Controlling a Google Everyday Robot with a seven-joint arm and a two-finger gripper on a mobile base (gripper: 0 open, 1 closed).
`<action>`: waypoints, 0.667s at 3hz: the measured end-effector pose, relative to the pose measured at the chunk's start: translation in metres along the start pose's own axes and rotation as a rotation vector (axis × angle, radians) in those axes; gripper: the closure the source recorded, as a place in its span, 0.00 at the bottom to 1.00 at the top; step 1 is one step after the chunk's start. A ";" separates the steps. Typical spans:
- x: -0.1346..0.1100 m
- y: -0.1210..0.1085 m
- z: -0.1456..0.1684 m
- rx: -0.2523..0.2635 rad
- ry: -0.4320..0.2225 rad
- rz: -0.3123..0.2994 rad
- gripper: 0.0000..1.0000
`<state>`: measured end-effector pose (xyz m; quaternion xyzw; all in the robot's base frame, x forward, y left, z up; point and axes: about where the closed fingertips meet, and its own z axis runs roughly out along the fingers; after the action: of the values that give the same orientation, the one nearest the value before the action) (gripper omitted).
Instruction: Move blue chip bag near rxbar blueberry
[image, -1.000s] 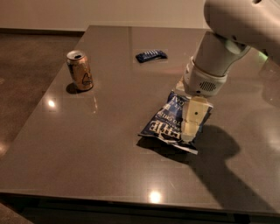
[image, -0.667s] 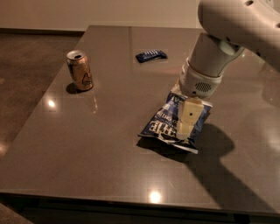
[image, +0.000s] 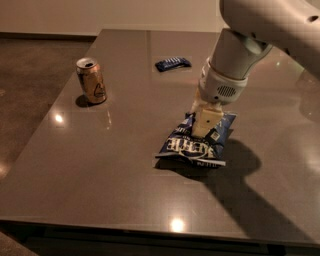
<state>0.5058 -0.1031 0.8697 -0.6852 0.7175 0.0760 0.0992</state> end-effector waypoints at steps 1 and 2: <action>-0.008 -0.015 -0.009 0.012 -0.008 -0.010 1.00; -0.015 -0.040 -0.019 0.046 -0.012 -0.006 1.00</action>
Offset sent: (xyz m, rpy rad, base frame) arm 0.0774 0.0076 0.0448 0.0124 -0.0956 -0.0290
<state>0.5458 -0.0955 0.8924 -0.6845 0.7164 0.0632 0.1197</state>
